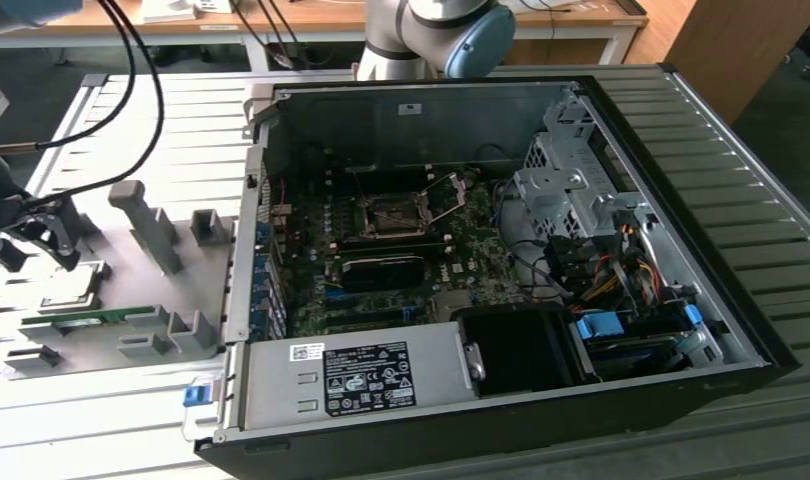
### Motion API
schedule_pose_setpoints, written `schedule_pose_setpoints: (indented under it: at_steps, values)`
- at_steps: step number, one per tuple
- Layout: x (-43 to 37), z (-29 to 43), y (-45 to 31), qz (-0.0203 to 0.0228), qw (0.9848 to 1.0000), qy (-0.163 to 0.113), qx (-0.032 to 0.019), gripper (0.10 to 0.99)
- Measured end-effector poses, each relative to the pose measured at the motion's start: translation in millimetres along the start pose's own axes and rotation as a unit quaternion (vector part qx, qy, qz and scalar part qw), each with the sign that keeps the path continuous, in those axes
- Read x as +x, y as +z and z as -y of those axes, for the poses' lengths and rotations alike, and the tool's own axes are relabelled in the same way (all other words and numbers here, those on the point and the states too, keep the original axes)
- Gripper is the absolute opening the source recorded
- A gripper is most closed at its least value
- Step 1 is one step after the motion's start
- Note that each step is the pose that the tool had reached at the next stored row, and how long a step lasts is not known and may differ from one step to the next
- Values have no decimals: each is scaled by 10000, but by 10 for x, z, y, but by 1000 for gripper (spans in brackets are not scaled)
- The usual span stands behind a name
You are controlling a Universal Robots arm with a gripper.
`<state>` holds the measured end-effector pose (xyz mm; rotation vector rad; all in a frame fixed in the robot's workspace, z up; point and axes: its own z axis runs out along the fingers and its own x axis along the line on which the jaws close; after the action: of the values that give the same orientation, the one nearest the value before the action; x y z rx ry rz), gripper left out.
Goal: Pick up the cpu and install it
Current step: 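Pick up the cpu and move it towards the insertion slot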
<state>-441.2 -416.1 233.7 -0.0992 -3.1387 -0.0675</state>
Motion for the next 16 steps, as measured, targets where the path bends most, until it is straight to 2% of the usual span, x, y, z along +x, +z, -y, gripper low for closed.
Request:
schedule_pose_setpoints:
  at_steps: [5, 12, 13, 16]
  values:
    - [0, 4, 85, -16, 9993, -377, 1, 604]
    - [1, 3, 212, -16, 9993, -366, 1, 616]
    - [1, 3, 230, -16, 9993, -366, 1, 675]
    - [2, -4, 282, -16, 9993, -365, -2, 675]
